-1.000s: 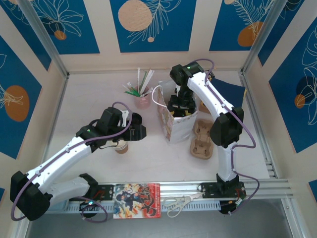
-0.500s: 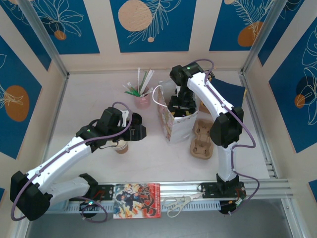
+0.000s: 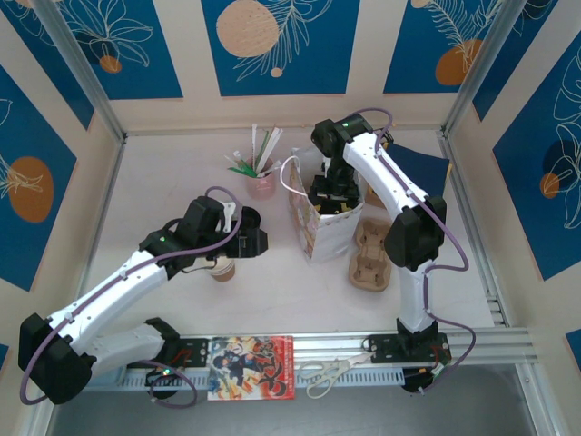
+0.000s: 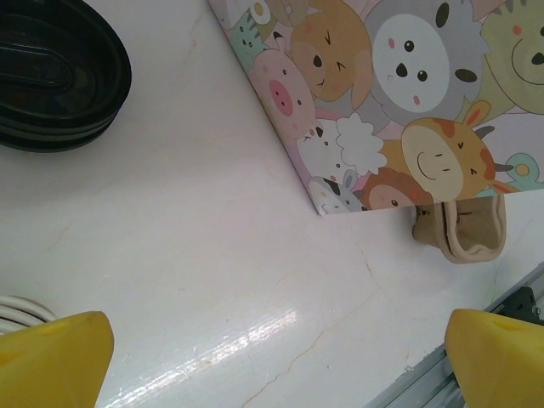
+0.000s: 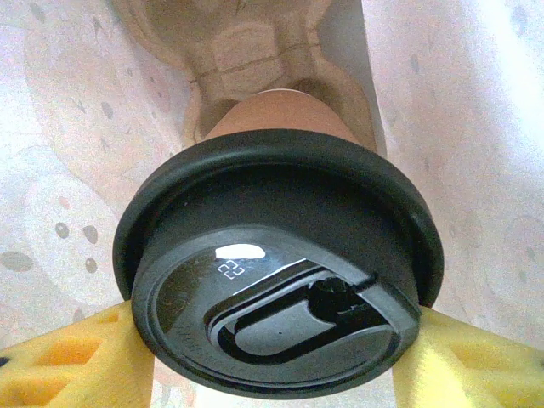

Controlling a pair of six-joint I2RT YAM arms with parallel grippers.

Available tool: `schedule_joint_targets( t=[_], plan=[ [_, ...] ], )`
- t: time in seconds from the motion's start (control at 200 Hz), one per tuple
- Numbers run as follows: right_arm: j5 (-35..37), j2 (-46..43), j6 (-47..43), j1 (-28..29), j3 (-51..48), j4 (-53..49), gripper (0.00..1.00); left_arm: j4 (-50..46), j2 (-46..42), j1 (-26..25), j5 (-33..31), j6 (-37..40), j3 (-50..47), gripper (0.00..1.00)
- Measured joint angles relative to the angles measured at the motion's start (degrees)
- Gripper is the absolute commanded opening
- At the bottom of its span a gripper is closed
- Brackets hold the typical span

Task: Pack the takeout coffee

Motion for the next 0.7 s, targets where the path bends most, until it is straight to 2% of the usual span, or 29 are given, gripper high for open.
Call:
schedule_joint_targets(
  t=[0.27,0.7],
  plan=[
    [0.2,0.0,0.0,-0.15,0.0,0.0,0.64,-1.03,-1.27,0.0,-2.6,0.0,0.0,1.0],
    [0.17,0.0,0.0,-0.26,0.0,0.0,0.64,-1.27,-1.31,0.0,-2.95,-0.02,0.0,1.0]
  ],
)
